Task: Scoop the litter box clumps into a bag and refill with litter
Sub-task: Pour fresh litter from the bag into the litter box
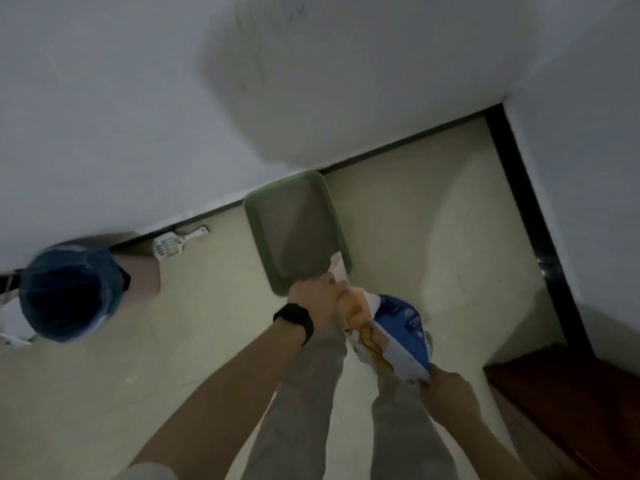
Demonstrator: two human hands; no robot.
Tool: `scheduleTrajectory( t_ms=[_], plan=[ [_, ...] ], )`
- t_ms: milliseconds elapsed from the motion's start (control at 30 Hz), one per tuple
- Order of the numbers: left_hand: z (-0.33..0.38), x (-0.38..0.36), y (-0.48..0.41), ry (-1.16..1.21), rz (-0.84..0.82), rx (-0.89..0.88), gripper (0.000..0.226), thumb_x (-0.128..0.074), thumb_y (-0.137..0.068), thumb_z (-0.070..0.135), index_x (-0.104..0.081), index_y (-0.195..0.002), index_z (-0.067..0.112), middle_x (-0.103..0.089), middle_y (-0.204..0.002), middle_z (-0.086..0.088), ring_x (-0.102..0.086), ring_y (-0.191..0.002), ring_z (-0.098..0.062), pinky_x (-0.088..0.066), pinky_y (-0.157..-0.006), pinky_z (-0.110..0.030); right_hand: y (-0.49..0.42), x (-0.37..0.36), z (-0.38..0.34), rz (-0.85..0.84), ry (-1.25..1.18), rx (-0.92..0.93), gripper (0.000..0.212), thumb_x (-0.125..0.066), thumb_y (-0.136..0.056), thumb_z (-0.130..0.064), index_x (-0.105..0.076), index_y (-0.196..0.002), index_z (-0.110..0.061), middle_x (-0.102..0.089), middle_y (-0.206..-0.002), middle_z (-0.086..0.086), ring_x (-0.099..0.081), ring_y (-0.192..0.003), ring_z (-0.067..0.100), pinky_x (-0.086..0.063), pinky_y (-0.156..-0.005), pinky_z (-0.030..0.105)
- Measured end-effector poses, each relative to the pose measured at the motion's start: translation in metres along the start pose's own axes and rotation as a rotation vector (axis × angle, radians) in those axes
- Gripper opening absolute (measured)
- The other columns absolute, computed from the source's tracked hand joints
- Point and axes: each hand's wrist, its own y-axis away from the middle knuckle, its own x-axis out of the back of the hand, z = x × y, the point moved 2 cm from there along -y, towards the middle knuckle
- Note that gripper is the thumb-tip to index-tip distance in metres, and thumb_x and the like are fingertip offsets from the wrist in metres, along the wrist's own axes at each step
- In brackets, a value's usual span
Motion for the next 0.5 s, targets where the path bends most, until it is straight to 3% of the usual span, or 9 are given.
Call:
scheduleTrajectory(
  t_ms=[100,267,367,500],
  plan=[
    [-0.037,-0.015,-0.03,0.095,0.019,0.125,0.037,-0.036,-0.101,0.036,-0.044,-0.137,0.034,-0.045,-0.139,0.0,-0.058,-0.112,-0.028,-0.049,-0.091,-0.04,-0.018,0.004,-0.032,-0.042,0.009,0.003,0.027,-0.042,-0.099,-0.035,-0.052,-0.117,-0.018,-0.067,-0.098,0.005,-0.058,-0.076,0.019,-0.043,-0.065,0.025],
    [-0.081,-0.036,-0.065,0.274,0.109,0.284,0.035,-0.029,-0.102,0.036,-0.048,-0.132,0.032,-0.048,-0.139,0.002,-0.059,-0.108,-0.031,-0.041,-0.08,-0.033,-0.032,0.009,-0.053,-0.042,0.006,-0.018,0.03,-0.041,-0.101,-0.035,-0.049,-0.12,-0.014,-0.061,-0.09,0.003,-0.056,-0.074,0.019,-0.039,-0.061,0.024],
    [-0.099,-0.04,-0.074,0.26,0.093,0.329,0.035,-0.032,-0.102,0.038,-0.05,-0.129,0.026,-0.053,-0.134,-0.002,-0.061,-0.105,-0.031,-0.04,-0.077,-0.031,-0.036,0.012,-0.062,-0.06,0.028,-0.001,0.03,-0.04,-0.102,-0.035,-0.048,-0.122,-0.015,-0.055,-0.088,0.0,-0.052,-0.072,0.016,-0.037,-0.061,0.022],
    [-0.114,-0.045,-0.073,0.266,0.093,0.397,0.032,-0.034,-0.103,0.035,-0.053,-0.127,0.025,-0.049,-0.132,-0.003,-0.061,-0.105,-0.031,-0.043,-0.082,-0.035,-0.032,0.011,-0.078,-0.127,0.043,0.029,0.036,-0.04,-0.102,-0.036,-0.043,-0.133,-0.016,-0.063,-0.105,0.005,-0.059,-0.085,0.018,-0.039,-0.067,0.022]
  ],
)
